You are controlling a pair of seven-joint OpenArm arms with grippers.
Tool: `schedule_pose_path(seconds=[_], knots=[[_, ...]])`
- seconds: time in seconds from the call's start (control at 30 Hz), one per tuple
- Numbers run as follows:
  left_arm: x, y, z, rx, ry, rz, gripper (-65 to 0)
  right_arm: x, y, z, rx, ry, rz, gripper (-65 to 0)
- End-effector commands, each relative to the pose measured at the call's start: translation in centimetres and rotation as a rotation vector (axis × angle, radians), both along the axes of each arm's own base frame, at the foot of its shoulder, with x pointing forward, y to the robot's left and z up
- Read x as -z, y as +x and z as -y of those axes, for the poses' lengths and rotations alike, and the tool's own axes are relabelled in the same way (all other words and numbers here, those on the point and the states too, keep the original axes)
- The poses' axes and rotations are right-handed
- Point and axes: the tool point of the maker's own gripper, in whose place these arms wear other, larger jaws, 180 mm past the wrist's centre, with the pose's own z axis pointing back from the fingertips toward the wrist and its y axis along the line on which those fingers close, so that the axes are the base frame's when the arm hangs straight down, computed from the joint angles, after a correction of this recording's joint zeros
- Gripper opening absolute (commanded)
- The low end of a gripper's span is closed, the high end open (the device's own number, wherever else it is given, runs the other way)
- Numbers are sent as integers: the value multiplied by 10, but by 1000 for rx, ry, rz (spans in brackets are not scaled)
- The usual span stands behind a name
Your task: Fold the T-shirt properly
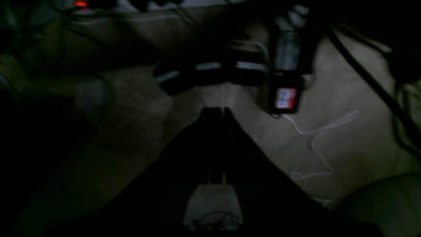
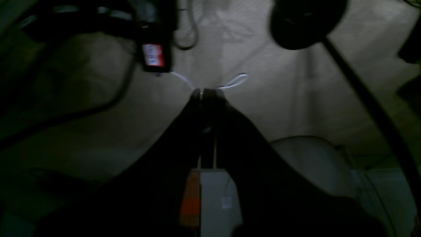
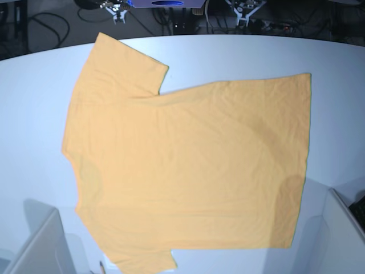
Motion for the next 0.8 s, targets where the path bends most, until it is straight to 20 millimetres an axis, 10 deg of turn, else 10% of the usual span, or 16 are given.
schedule_pose_path(seconds=[0.0, 0.43, 0.77], knots=[[-2, -13, 4, 6, -9, -2, -650, -3, -19, 7, 9, -11, -31, -650], [-52, -52, -27, 74, 19, 157, -650, -41, -68, -15, 28, 13, 132, -650], [-123, -31, -22, 135, -5, 351, -650, -98, -34, 14, 179, -98, 327, -650]])
